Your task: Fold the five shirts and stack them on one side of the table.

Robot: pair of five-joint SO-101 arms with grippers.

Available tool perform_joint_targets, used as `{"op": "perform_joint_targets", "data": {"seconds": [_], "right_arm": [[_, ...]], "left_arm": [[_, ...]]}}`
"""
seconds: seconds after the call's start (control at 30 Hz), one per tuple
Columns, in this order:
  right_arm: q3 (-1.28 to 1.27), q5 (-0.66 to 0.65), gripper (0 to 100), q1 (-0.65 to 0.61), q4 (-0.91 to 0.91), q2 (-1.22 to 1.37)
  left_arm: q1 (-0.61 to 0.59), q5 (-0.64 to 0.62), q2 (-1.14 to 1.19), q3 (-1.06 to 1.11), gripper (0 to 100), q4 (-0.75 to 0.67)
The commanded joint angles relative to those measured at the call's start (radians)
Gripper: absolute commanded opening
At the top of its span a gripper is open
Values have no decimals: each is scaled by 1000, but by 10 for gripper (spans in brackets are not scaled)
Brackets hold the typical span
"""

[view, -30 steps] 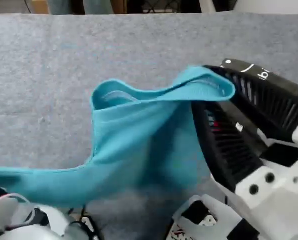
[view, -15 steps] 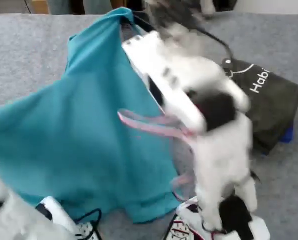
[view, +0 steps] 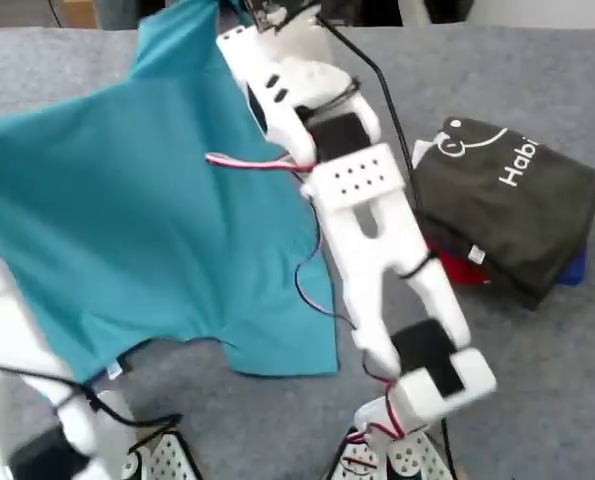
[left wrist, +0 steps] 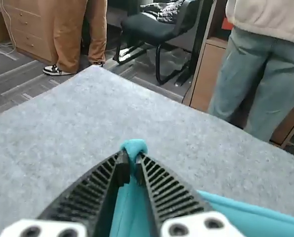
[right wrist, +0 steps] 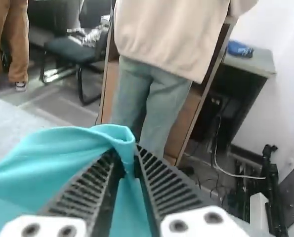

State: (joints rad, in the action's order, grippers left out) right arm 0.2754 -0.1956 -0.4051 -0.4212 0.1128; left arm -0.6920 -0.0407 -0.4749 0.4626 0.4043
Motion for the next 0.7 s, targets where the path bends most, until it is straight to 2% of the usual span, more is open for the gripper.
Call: {"op": "perform_joint_targets", "data": {"seconds": [0.0, 0.13, 0.37, 0.53, 0.67], "right_arm": [[160, 2, 13, 28, 21, 70], [246, 2, 13, 41, -74, 131], [271, -18, 13, 38, -324, 124], [206, -124, 13, 0, -529, 87], [47, -181, 13, -23, -626, 16]], "left_arm": [[8, -3, 101, -160, 29, -25], [8, -3, 147, -173, 29, -11], [22, 2, 147, -160, 29, 301], [25, 83, 147, -156, 29, 494], [25, 123, 147, -65, 29, 523]]}}
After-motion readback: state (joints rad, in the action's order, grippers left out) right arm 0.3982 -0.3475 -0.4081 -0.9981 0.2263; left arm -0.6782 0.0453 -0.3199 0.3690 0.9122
